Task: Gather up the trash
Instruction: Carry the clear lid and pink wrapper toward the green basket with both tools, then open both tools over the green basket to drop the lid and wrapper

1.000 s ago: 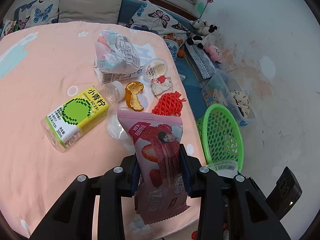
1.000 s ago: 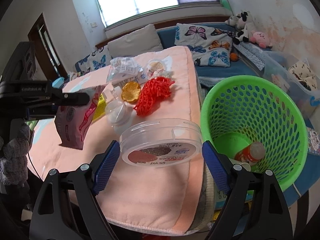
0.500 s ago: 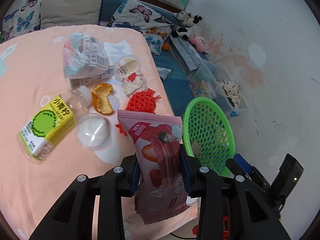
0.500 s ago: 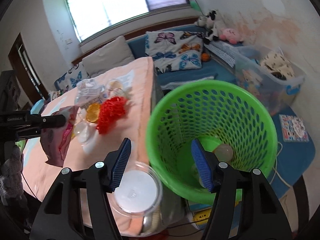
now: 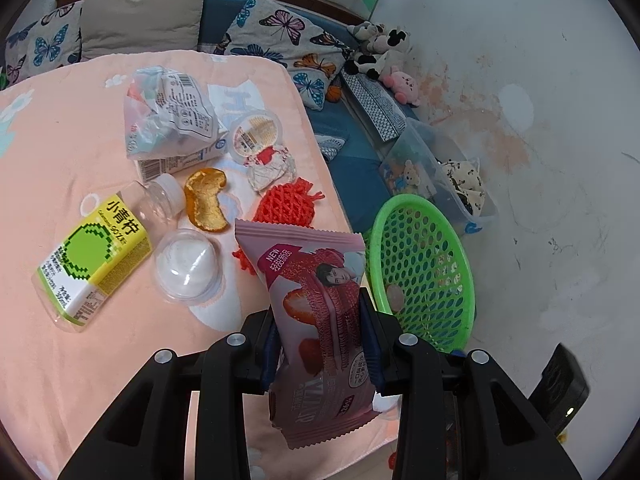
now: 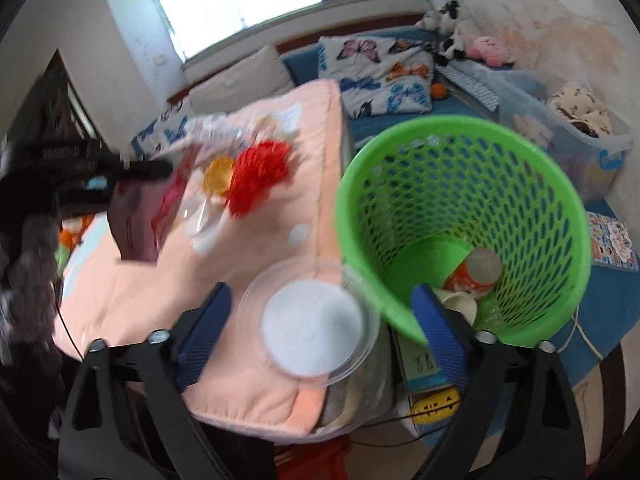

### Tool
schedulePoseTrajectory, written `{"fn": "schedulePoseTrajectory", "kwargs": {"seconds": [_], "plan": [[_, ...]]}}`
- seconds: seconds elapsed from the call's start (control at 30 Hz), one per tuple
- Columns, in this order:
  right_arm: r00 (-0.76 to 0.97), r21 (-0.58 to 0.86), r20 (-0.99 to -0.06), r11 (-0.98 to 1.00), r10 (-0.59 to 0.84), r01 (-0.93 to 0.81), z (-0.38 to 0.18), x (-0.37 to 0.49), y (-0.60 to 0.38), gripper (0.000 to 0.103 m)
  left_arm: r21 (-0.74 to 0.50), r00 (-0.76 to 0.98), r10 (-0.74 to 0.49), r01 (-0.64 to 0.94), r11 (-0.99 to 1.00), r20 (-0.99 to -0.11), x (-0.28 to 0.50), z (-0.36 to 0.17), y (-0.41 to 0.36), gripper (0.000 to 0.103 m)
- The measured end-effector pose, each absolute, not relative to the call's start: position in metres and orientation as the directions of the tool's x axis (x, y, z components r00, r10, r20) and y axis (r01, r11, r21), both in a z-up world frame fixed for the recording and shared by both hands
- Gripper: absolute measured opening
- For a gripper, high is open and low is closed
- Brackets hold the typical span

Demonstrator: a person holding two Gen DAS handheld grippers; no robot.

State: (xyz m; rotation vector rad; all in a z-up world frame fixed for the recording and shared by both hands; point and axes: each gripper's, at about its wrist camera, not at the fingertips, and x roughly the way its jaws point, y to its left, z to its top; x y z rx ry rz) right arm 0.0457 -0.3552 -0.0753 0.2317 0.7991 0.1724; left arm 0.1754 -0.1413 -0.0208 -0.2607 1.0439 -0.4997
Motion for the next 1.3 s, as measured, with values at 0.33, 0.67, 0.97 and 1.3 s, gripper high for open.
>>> {"fn": "schedulePoseTrajectory", "kwargs": {"seconds": [0.33, 0.67, 0.97, 1.3], "plan": [[0.626, 0.231, -0.745, 0.97, 0.23, -0.081, -0.105, 0.051, -0.326, 0.099, -0.435, 0.407, -0.502, 0.251, 0.865, -0.763, 0.176, -0.024, -0.128, 0.034], [0.624, 0.196, -0.76, 0.98, 0.181, -0.045, -0.114, 0.06, -0.324, 0.093, -0.428, 0.403, -0.5, 0.261, 0.866, -0.767, 0.177, -0.025, -0.13, 0.034], [0.678, 0.235, -0.711, 0.972, 0.187, -0.021, -0.088, 0.05, -0.344, 0.092, -0.421, 0.4, -0.51, 0.294, 0.858, -0.762, 0.178, -0.017, -0.143, 0.034], [0.71, 0.29, -0.692, 0.952, 0.134, 0.102, -0.069, 0.076, -0.414, 0.094, -0.403, 0.397, -0.536, 0.372, 0.836, -0.745, 0.184, 0.002, -0.179, 0.034]]}}
